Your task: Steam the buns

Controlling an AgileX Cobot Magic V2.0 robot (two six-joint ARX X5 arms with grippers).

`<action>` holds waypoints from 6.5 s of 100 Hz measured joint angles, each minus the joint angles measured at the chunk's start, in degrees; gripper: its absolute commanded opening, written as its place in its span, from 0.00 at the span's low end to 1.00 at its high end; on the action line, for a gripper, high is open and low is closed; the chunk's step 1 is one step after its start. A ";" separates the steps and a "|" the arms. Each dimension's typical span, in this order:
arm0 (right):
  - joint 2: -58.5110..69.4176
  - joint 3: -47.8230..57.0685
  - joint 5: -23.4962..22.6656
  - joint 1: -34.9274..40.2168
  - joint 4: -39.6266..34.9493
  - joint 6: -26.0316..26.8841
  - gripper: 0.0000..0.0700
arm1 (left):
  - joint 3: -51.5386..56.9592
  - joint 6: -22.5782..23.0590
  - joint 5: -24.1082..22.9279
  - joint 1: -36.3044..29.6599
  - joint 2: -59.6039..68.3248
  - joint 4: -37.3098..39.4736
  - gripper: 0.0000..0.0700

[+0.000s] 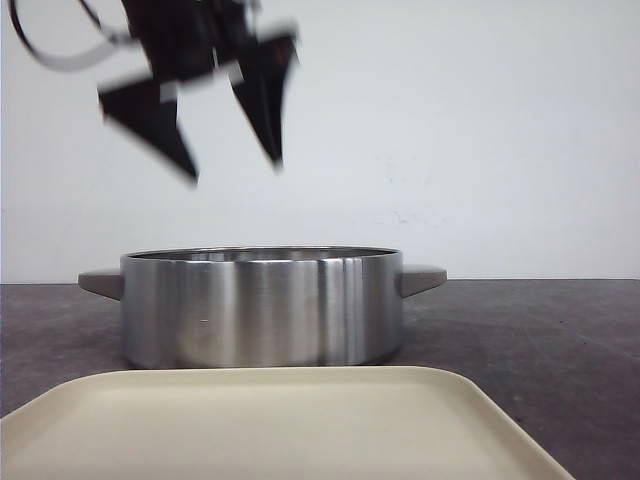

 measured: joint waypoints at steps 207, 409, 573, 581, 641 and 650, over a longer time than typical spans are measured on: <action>-10.49 -38.66 -15.91 -9.46 46.80 -9.31 0.02 | -8.81 -2.05 -5.99 0.02 -49.27 -8.07 0.00; -66.47 -99.36 -40.44 -64.98 52.76 -13.11 0.02 | -8.81 -2.05 -5.99 0.02 -49.27 -8.17 0.00; -66.47 -99.36 -40.46 -65.00 52.83 -13.11 0.02 | -81.88 2.67 5.81 36.74 -89.11 37.33 0.00; -66.47 -99.36 -40.46 -65.00 52.85 -13.11 0.02 | -81.88 3.26 5.46 37.62 -89.05 36.11 0.00; -66.47 -99.36 -40.46 -64.98 52.83 -13.11 0.02 | -81.88 5.53 3.63 38.66 -89.07 36.00 0.00; -66.47 -99.36 -40.46 -65.00 52.83 -13.11 0.02 | -81.88 5.53 3.63 38.66 -89.07 36.00 0.00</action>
